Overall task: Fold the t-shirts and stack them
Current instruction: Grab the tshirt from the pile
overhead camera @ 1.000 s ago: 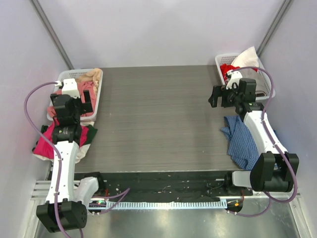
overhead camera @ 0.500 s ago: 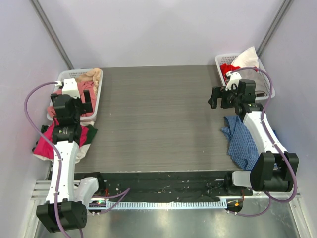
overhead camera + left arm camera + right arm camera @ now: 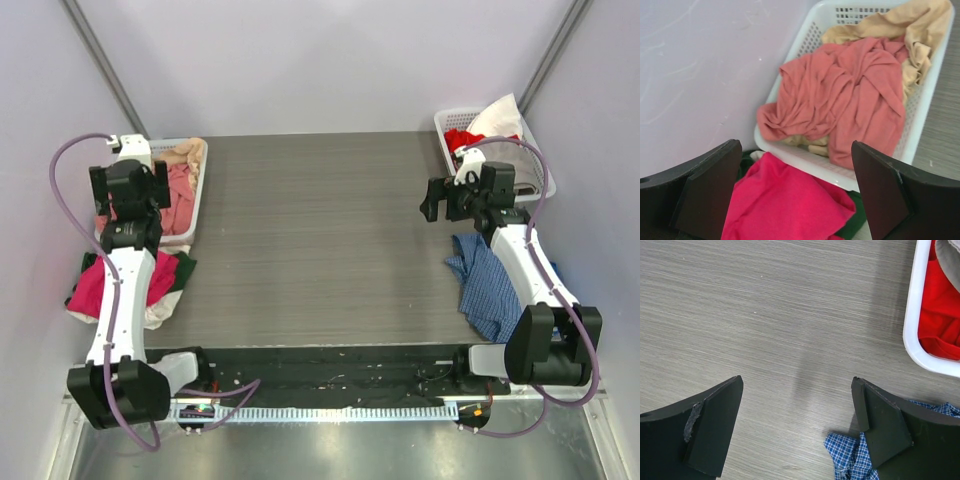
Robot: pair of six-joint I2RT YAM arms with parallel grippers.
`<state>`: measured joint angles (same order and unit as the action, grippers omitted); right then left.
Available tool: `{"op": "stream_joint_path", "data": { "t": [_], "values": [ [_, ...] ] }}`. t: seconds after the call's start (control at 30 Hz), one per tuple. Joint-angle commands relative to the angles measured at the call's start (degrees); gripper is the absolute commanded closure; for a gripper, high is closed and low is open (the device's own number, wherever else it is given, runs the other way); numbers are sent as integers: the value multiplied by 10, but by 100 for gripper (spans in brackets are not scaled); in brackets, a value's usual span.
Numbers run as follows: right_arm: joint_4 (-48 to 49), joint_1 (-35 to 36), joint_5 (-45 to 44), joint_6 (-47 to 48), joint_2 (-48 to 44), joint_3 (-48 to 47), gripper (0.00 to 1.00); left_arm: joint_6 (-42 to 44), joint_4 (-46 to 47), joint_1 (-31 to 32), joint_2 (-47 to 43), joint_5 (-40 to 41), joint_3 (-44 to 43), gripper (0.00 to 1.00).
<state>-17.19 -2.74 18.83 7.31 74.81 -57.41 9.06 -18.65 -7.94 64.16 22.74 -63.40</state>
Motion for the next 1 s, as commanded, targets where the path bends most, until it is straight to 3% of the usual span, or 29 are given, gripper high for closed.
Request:
{"op": "stream_joint_path", "data": {
  "t": [0.0,0.13,0.4,0.53,0.77,0.97],
  "values": [
    [10,-3,12,9,5,-7,0,54,18,-1,3,48,-54,1],
    [9,-4,16,10,3,-7,0,59,-18,-3,48,34,-112,0],
    [7,-3,38,4,-4,-9,0,9,-139,-34,241,-45,-253,2],
    [6,-3,50,2,-9,-8,0,35,-175,-37,299,-118,-291,3],
    [1,-3,80,-1,-16,-10,0,71,-236,-47,424,-157,-408,7],
    [-1,-3,96,-1,-20,-8,0,72,-217,-51,475,-169,-407,9]
  ]
}}
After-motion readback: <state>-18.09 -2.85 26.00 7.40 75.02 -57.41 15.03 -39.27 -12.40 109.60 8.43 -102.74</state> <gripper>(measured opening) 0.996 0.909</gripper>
